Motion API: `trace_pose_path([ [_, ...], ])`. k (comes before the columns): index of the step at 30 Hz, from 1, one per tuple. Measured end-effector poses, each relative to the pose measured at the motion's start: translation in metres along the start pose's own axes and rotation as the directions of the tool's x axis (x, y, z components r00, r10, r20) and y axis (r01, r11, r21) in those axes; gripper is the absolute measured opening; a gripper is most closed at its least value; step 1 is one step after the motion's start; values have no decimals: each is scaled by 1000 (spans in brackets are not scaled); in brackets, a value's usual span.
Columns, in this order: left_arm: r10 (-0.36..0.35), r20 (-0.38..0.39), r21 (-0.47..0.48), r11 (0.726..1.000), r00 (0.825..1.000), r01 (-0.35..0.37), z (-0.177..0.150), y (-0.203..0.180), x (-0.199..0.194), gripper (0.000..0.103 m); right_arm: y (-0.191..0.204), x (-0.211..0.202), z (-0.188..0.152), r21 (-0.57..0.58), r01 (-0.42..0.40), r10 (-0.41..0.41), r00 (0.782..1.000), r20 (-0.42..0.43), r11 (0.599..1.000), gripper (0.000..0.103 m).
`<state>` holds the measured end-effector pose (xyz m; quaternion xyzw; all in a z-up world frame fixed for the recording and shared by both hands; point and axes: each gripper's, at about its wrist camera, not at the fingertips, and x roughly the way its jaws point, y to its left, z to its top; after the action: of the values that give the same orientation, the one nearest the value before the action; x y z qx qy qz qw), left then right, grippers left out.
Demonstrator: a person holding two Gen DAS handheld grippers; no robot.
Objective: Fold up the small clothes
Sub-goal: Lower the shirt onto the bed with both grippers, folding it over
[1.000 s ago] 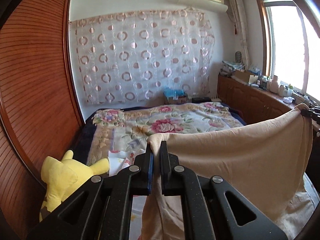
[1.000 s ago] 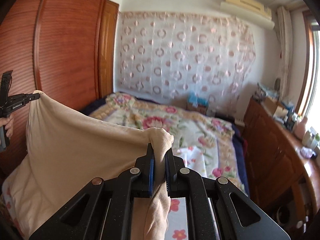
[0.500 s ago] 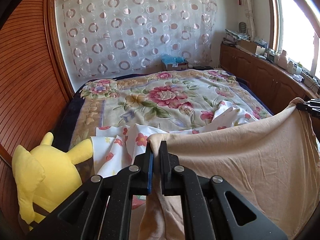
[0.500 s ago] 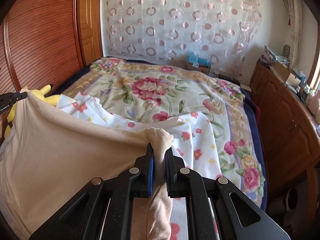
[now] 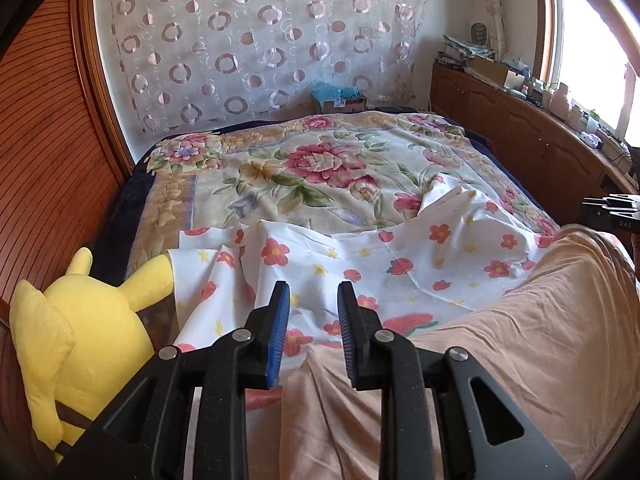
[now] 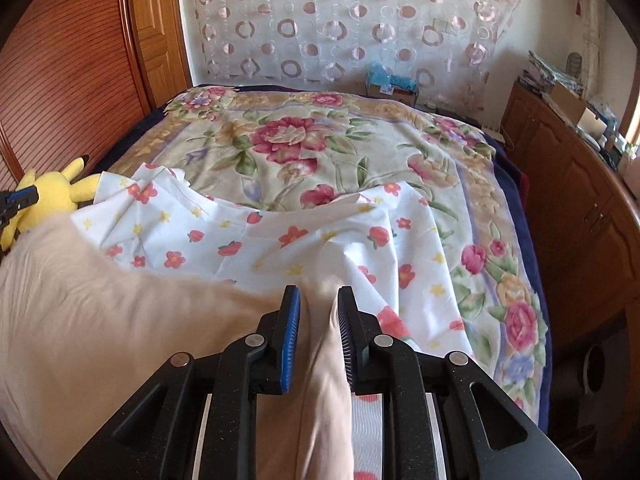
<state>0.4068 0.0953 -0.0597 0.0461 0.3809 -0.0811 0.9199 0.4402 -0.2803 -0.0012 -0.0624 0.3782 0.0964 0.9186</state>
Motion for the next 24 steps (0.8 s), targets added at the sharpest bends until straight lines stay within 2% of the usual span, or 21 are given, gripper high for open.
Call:
trace_pose_path([
  [3,-22,-13,8,1000,1000,22,-13,1,-15,28,1,-20,-9,-5,-10,10,999,31,1000,24],
  [4,-29,-18,11,999,999,30,-19,1,-21,34,2,-26,-15,-7,-16,16,999,41,1000,25],
  [6,-37,-42,6,999,998,37,-29,2,-29,34,1,-44,-27,3,-40,40,997,65,999,30],
  [8,-43,-54,2,999,998,44,-40,3,-38,34,1,-66,-44,10,-66,65,994,84,998,45],
  [10,-59,-51,-3,998,997,59,-52,4,-49,34,2,-81,-63,5,-74,74,994,79,997,46],
  [13,-78,-68,-5,997,995,78,-68,4,-57,35,4,-99,-92,12,-43,42,998,50,999,46],
  [16,-67,-64,3,998,996,68,-78,1,-65,35,5,-111,-117,18,-59,59,998,13,998,46],
  [21,-67,-58,-16,998,996,66,-88,3,-72,35,7,-122,-140,63,-103,105,994,-33,993,46],
  [24,-94,-75,-37,995,993,92,-95,5,-71,35,8,-120,-142,67,-95,99,994,-54,993,46],
])
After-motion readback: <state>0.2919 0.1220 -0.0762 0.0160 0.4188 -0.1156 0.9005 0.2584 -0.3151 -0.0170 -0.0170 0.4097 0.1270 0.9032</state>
